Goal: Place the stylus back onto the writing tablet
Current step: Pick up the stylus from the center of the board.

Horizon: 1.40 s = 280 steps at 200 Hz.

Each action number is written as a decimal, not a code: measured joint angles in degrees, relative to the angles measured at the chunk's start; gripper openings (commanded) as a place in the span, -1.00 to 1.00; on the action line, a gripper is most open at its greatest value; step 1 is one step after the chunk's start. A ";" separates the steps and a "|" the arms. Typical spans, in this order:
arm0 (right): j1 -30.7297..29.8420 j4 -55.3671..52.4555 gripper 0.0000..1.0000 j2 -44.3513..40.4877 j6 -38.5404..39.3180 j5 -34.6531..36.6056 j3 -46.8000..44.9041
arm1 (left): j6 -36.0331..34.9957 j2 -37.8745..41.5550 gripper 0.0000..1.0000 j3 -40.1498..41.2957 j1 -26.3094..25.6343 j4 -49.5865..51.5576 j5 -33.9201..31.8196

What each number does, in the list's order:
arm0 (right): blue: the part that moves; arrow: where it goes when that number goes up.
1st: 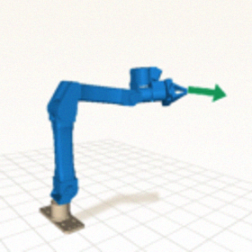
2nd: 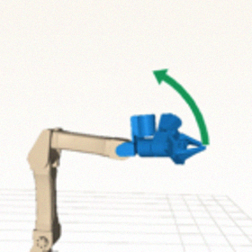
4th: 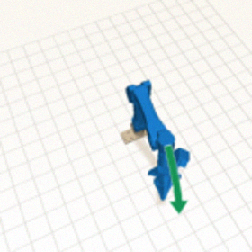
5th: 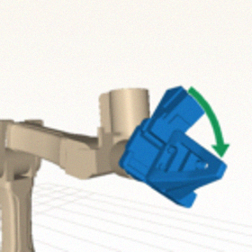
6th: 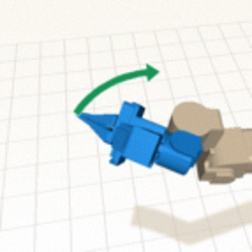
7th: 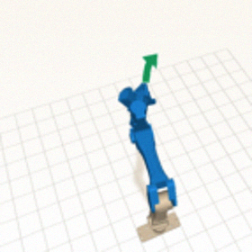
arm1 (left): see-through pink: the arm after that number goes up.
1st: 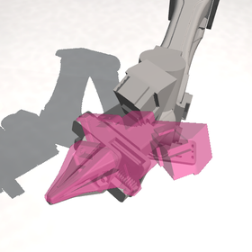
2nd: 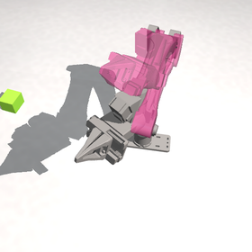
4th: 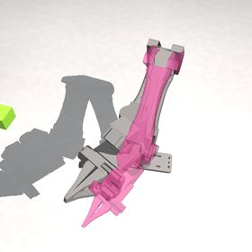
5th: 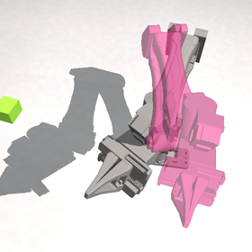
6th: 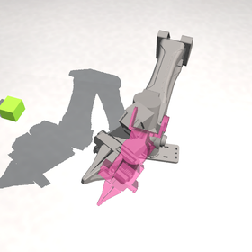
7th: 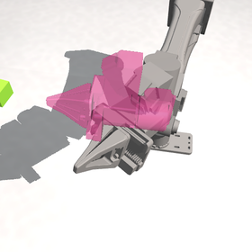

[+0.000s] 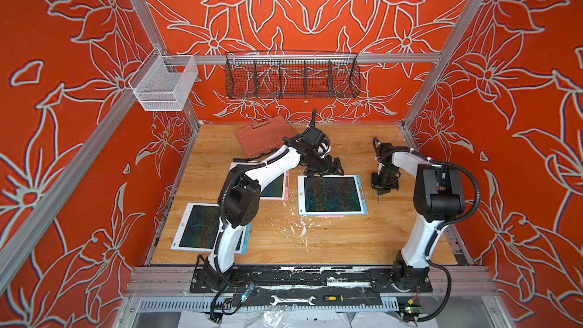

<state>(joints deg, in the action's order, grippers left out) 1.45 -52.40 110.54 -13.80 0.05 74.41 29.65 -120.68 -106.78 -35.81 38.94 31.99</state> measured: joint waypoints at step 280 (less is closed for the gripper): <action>-0.28 -0.50 -1.00 -7.98 1.68 -6.40 -0.74 | 2.40 2.36 0.95 3.52 0.31 -0.85 -2.58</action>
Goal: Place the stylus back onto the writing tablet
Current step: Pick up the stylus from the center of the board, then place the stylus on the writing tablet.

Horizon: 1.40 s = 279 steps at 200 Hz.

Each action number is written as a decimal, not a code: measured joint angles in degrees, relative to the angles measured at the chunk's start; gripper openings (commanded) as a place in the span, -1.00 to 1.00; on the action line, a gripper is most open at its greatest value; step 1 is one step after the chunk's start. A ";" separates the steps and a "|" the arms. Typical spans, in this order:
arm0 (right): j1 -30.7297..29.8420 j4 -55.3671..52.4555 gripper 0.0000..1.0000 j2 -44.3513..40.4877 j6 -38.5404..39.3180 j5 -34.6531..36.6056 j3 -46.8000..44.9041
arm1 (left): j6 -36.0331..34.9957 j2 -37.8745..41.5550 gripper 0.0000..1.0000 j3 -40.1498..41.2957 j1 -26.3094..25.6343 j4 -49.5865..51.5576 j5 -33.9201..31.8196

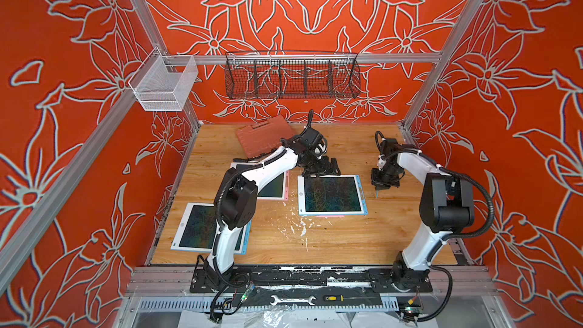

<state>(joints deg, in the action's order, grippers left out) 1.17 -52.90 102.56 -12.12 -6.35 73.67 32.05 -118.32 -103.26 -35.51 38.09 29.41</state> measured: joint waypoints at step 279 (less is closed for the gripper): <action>-8.76 0.31 -1.00 -3.91 1.55 -10.32 1.16 | 2.71 -0.26 0.95 -2.03 0.00 3.34 -2.93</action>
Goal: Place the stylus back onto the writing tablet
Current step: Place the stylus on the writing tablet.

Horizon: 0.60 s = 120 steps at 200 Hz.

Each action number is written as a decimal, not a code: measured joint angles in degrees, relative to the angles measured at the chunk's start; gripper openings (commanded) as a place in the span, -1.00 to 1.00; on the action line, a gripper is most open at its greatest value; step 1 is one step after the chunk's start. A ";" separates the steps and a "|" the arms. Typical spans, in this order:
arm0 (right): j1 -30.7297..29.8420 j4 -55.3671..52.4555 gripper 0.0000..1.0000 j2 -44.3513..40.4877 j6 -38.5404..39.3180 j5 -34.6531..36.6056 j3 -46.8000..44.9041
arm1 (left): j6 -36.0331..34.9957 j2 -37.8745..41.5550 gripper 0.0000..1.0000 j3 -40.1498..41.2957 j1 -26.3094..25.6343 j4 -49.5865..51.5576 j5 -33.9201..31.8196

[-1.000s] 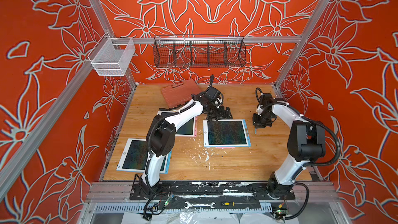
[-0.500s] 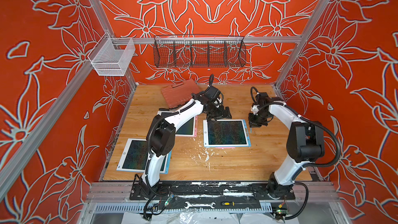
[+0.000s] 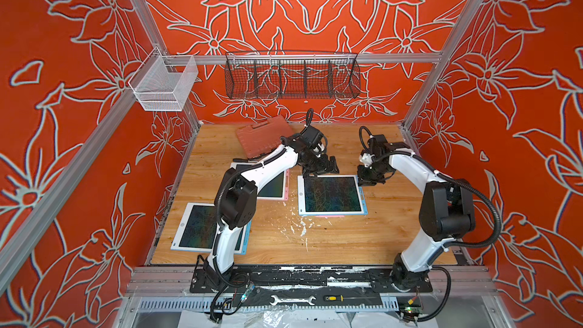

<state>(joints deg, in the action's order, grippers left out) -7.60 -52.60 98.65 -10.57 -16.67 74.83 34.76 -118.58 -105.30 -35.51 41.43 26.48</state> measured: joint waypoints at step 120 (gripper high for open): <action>-2.67 -0.31 -1.00 1.64 1.62 -0.24 1.11 | 2.36 2.29 0.95 8.20 0.00 -0.20 -2.14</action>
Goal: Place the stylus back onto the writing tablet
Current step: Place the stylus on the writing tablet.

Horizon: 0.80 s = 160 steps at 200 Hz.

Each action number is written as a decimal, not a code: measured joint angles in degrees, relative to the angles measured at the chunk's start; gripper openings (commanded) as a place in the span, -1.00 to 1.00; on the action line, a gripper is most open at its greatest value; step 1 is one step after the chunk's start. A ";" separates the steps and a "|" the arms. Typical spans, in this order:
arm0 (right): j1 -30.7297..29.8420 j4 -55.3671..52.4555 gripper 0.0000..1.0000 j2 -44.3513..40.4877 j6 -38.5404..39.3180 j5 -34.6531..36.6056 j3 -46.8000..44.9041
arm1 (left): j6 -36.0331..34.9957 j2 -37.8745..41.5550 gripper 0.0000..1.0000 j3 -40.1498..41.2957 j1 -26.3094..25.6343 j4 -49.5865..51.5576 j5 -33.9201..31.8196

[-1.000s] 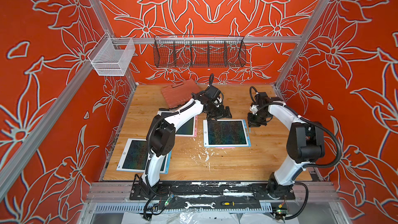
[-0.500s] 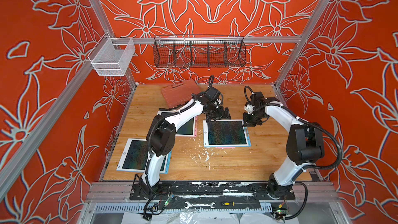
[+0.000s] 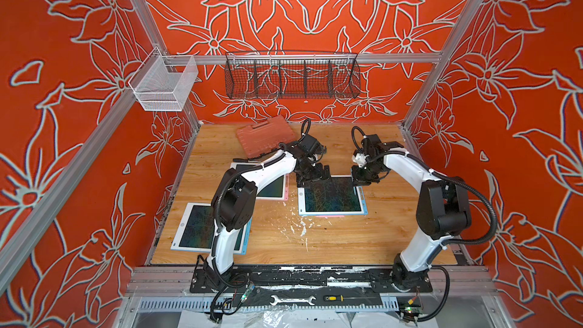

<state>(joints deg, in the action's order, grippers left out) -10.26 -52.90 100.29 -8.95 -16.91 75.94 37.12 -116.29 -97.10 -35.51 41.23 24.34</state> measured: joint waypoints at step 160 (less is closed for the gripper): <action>-0.04 -3.52 -1.00 5.05 0.17 8.07 -0.09 | -0.09 0.24 0.95 -4.63 -0.22 0.28 -0.09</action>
<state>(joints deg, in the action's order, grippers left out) -10.31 -56.42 105.34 -8.78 -8.84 75.85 37.04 -116.05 -101.73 -35.73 41.52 24.25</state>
